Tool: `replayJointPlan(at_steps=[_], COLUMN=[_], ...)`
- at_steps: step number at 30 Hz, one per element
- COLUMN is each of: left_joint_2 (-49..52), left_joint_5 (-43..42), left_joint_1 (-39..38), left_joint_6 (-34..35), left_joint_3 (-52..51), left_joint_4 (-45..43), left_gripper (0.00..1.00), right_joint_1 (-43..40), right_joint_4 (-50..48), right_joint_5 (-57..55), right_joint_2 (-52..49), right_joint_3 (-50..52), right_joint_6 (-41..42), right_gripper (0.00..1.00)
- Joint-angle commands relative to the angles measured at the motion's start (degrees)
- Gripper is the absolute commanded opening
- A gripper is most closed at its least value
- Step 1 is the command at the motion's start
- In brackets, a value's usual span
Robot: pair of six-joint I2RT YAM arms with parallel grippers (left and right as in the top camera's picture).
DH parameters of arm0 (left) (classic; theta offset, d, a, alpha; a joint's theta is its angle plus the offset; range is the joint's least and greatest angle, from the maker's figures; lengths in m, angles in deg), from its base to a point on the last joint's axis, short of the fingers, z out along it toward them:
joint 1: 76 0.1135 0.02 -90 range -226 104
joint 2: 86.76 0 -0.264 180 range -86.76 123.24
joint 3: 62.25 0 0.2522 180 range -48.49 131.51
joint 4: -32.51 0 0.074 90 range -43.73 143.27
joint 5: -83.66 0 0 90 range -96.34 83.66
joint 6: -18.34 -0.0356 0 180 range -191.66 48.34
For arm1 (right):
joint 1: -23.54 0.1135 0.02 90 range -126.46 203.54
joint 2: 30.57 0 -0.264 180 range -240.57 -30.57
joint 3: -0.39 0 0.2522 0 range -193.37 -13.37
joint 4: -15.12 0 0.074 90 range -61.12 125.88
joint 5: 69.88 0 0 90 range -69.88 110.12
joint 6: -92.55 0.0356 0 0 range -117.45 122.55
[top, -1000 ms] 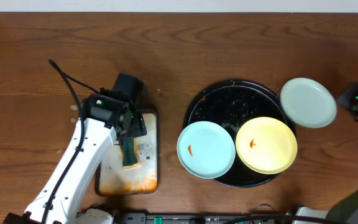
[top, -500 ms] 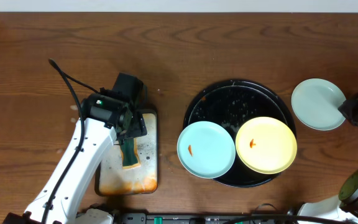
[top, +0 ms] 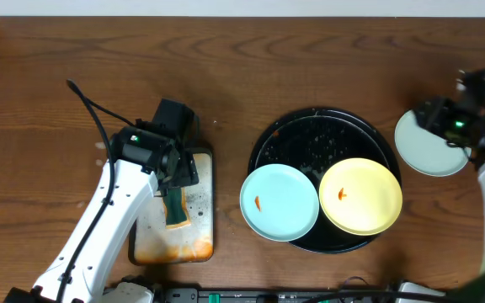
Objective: Clean dirty plates on tray and stack at the side
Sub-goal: 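Carry the green plate right and set it beside the tray, then rub the sponge in the soapy dish with the left gripper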
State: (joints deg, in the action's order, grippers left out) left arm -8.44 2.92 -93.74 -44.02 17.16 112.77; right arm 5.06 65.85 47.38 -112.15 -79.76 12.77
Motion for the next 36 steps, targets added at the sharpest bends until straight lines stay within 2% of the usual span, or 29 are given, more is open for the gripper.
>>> replayJointPlan(at_steps=[1,7,10,13,17,22,24,26,29,32,36], left_joint_2=[-0.11,-0.11,-0.11,-0.11,-0.11,-0.09,0.04,0.59,2.25,4.17,6.56], left_joint_5=[0.87,0.87,0.87,0.85,-1.11,-12.5,-13.94,-11.72,-2.51,-1.53,-2.78], left_joint_1=[0.2,0.2,0.2,0.2,0.2,0.2,0.15,0.15,0.17,0.15,0.15], left_joint_6=[-6.6,-10.1,-10.03,-10.01,-9.33,-6.16,-6.03,-5.11,7.67,14.8,14.86], left_joint_3=[-0.39,-0.39,-0.39,-0.39,-0.39,-0.44,-0.98,-1.95,-3.78,-6.54,-7.1], left_joint_4=[2.08,5.77,5.6,3.19,-0.31,-5.62,-7.32,-7.41,-3.87,-3.17,-3.65], left_gripper=[0.89,0.89,0.89,0.89,0.89,0.89,0.89,0.89,0.89,0.89,0.88], right_joint_1=[6.8,14.93,16.44,16.65,16.68,16.7,16.7,16.7,16.7,16.7,16.7], right_joint_4=[2.1,7.41,9.73,11.96,13.84,13.44,13.68,14.19,14.32,14.4,14.64], right_joint_5=[1.64,-2.95,-5.33,-5.4,-5.42,-5.4,-5.4,-5.4,-5.38,-5.38,-5.4], right_joint_2=[1.68,1.64,1.66,1.64,1.64,1.64,1.64,1.64,1.64,1.64,1.64], right_joint_3=[-0.57,-0.57,-0.57,-0.57,-0.55,-0.57,-0.57,-0.57,-0.57,-0.55,-0.57], right_joint_6=[-0.46,-0.83,-2.82,-3.91,-4.76,-4.72,-4.72,-4.72,-4.72,-4.7,-4.7], right_gripper=[0.49,0.53,0.61,0.76,0.75,0.72,0.71,0.7,0.68,0.67,0.66])
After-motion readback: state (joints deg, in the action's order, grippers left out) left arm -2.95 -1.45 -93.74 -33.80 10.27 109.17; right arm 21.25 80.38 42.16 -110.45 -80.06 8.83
